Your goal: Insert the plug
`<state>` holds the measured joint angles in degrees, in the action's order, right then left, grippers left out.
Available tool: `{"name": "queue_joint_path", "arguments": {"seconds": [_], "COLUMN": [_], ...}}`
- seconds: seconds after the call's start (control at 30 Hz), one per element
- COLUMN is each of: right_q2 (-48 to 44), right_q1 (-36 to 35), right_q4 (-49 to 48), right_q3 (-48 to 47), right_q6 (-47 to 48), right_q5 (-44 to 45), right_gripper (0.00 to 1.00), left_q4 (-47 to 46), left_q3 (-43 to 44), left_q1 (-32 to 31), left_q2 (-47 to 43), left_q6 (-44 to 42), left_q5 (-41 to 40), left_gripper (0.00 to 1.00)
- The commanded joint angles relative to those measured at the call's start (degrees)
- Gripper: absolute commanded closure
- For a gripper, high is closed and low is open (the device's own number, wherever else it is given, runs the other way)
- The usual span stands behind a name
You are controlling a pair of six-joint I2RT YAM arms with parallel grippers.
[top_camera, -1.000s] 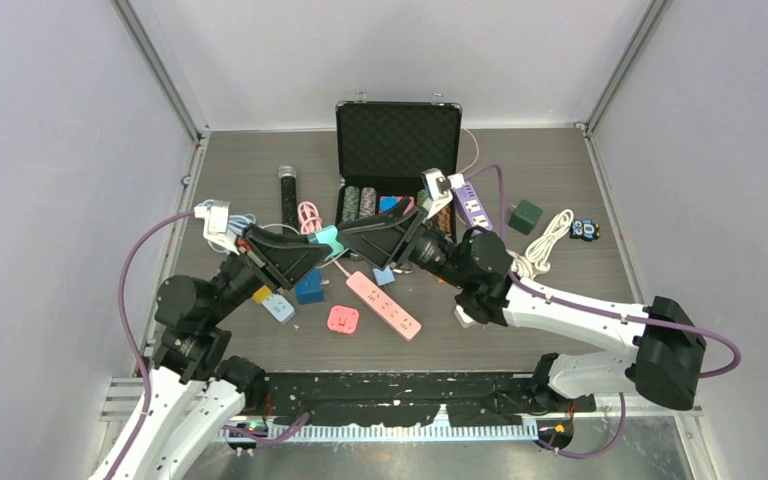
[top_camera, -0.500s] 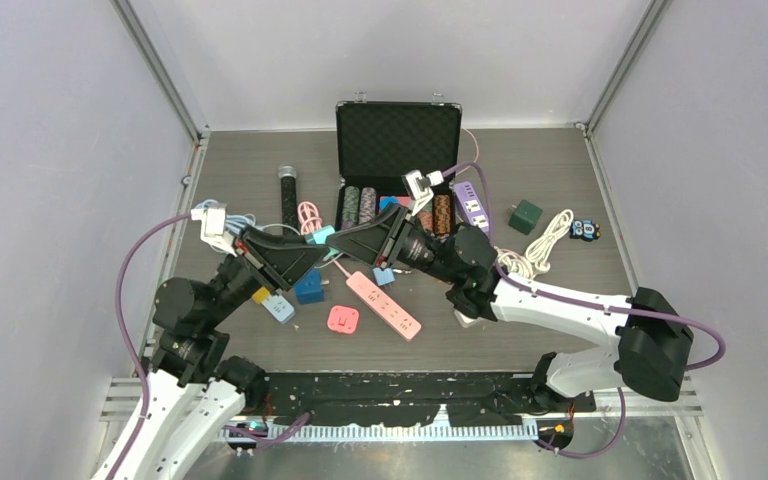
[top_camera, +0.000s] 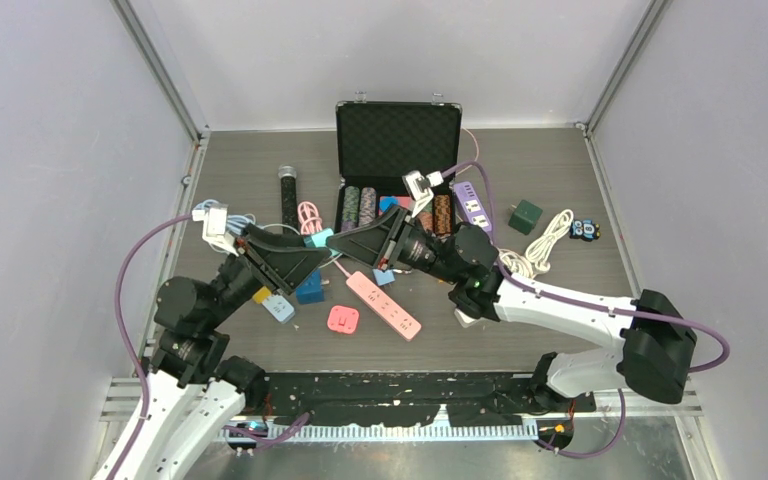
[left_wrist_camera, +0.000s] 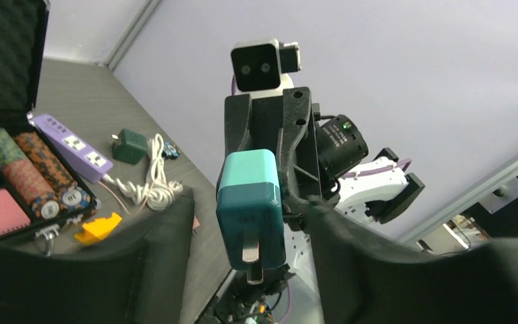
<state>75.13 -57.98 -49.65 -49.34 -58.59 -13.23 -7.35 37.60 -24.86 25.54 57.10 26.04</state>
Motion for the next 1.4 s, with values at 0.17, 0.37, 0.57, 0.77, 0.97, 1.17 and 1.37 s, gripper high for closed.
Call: {"name": "queue_joint_path", "arguments": {"seconds": [0.17, 0.37, 0.57, 0.77, 0.97, 1.17, 1.37], "right_q2": [-6.0, -1.1, 11.2, 27.2, 36.8, 41.5, 43.7], "right_q1": [-0.4, -1.1, -6.2, -11.0, -12.7, -13.3, -13.4], "right_q4": [19.7, 39.3, 48.7, 55.2, 56.6, 54.1, 54.1], "right_q3": [-5.5, -12.5, -22.6, -32.7, -39.5, -42.8, -45.2], "right_q6": [12.6, 27.3, 37.4, 39.6, 40.6, 41.0, 40.8], "right_q5": [2.9, 6.5, 15.9, 21.6, 22.3, 19.7, 21.6], "right_gripper": [0.95, 0.94, 0.95, 0.95, 0.95, 0.95, 0.95], "left_q4": [22.5, 37.3, 41.4, 39.9, 39.6, 41.3, 41.3], "left_q3": [6.9, 13.7, 14.7, 10.5, 8.0, 7.3, 7.0], "left_q1": [-0.1, -0.1, -0.1, -0.1, -0.1, -0.1, -0.1], "left_q2": [-4.3, -7.8, -7.6, -10.3, -14.5, -16.2, -17.0], "left_q6": [-16.1, -32.2, -41.3, -40.9, -41.6, -40.7, -41.3], "left_q5": [-11.3, -24.1, -36.6, -50.5, -62.7, -70.6, -73.1], "left_gripper": [0.08, 0.02, 0.0, 0.0, 0.0, 0.01, 0.01]}}
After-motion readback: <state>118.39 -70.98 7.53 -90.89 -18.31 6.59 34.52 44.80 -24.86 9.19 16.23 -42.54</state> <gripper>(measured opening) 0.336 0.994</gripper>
